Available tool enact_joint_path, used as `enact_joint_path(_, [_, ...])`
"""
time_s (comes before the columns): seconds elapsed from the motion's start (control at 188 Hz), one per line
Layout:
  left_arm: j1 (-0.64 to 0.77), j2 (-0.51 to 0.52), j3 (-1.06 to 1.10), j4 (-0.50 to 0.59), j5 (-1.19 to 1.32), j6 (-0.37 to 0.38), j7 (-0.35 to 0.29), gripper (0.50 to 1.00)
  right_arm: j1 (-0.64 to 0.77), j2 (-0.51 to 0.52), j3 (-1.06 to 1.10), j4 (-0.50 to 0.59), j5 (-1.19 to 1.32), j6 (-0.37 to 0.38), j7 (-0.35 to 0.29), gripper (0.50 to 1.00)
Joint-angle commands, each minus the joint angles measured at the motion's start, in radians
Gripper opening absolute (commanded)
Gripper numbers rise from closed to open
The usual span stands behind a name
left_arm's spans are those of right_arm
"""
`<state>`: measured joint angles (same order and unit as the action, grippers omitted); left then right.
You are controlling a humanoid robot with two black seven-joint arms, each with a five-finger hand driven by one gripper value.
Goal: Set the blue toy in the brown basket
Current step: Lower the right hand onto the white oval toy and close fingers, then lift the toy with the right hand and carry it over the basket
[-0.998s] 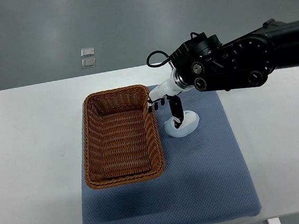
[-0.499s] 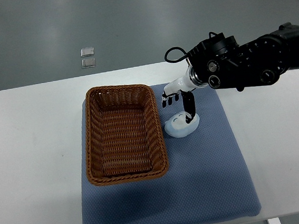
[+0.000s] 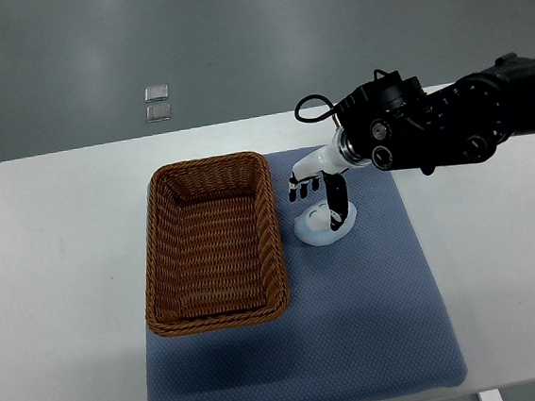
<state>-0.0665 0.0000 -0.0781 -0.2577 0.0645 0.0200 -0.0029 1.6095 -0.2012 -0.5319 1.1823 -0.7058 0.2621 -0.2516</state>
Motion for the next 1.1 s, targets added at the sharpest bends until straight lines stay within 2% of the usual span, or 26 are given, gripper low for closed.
enact_joint_path(0.0, [0.001,0.000,0.000,0.000,0.000,0.000,0.000,1.000,-0.013,0.017,0.000,-0.003,-0.008,-0.003,0.000,0.836])
enact_joint_path(0.34, [0.001,0.000,-0.002,0.002,0.000,0.000,0.000,1.000,-0.056,0.039,-0.003,-0.040,-0.017,-0.021,0.002,0.740])
enact_joint_path(0.382, [0.001,0.000,-0.002,0.002,0.000,0.000,0.000,1.000,-0.068,0.043,-0.003,-0.049,-0.026,-0.021,0.002,0.697])
enact_joint_path(0.419, [0.001,0.000,-0.002,0.002,0.000,0.000,0.000,1.000,-0.074,0.048,-0.003,-0.055,-0.040,-0.021,0.002,0.637])
enact_joint_path(0.472, [0.001,0.000,-0.002,0.002,0.000,0.000,0.000,1.000,-0.077,0.054,-0.003,-0.064,-0.054,-0.023,0.002,0.590])
enact_joint_path(0.488, [0.001,0.000,-0.002,0.002,0.000,0.000,0.000,1.000,-0.080,0.055,-0.003,-0.067,-0.060,-0.023,0.002,0.560])
enact_joint_path(0.563, [0.001,0.000,-0.002,0.002,0.000,0.000,0.000,1.000,-0.082,0.051,-0.003,-0.072,-0.066,-0.021,0.002,0.507])
enact_joint_path(0.679, [0.001,0.000,-0.002,0.002,0.000,0.000,0.000,1.000,-0.059,0.020,0.000,-0.063,-0.064,-0.004,0.002,0.500])
enact_joint_path(0.892, [0.001,0.000,-0.002,0.002,0.000,0.000,0.001,1.000,0.105,-0.090,0.003,0.034,-0.052,0.042,0.002,0.500])
enact_joint_path(1.093, [0.001,0.000,-0.002,-0.003,0.000,0.000,0.000,1.000,0.239,-0.146,0.049,0.100,-0.029,0.082,0.002,0.500])
